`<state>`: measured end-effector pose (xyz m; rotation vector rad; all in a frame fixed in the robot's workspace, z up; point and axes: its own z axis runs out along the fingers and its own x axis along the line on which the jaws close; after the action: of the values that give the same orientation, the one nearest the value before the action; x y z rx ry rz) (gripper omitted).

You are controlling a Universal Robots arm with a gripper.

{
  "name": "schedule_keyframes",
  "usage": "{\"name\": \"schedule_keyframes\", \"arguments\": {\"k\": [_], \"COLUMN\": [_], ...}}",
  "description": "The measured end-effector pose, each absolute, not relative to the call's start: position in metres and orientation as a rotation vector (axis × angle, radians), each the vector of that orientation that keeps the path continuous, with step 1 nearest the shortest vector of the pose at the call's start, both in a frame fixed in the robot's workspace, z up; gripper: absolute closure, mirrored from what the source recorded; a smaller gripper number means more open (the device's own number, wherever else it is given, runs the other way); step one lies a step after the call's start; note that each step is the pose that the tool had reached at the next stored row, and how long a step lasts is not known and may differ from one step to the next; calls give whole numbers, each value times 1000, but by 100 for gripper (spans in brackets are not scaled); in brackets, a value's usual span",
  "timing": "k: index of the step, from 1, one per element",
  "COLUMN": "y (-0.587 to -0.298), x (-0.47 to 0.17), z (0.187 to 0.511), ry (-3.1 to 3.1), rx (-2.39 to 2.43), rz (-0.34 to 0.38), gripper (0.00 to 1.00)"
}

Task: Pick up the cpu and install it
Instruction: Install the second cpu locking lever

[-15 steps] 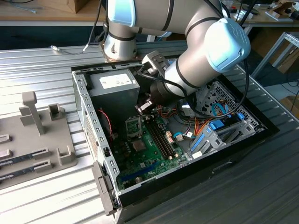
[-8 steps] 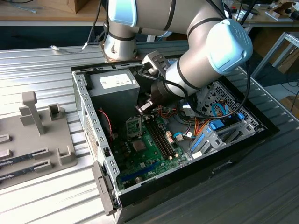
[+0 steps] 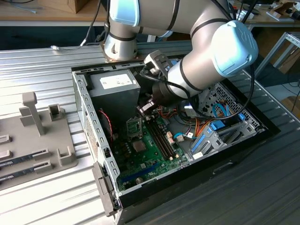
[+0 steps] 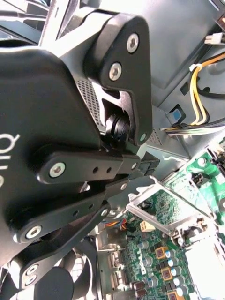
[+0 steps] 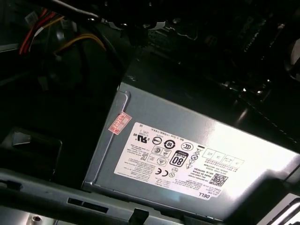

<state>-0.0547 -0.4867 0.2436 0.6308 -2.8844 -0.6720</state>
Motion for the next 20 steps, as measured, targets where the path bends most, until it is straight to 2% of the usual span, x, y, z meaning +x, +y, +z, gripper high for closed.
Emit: {"name": "schedule_keyframes", "arguments": {"k": [7,20], "y": [-503,-516], "x": [-55,-55], "z": [244,244], "ry": [-2884,-2882], "rx": [633,640], "rz": [-674,-666], "gripper": [89,89]}}
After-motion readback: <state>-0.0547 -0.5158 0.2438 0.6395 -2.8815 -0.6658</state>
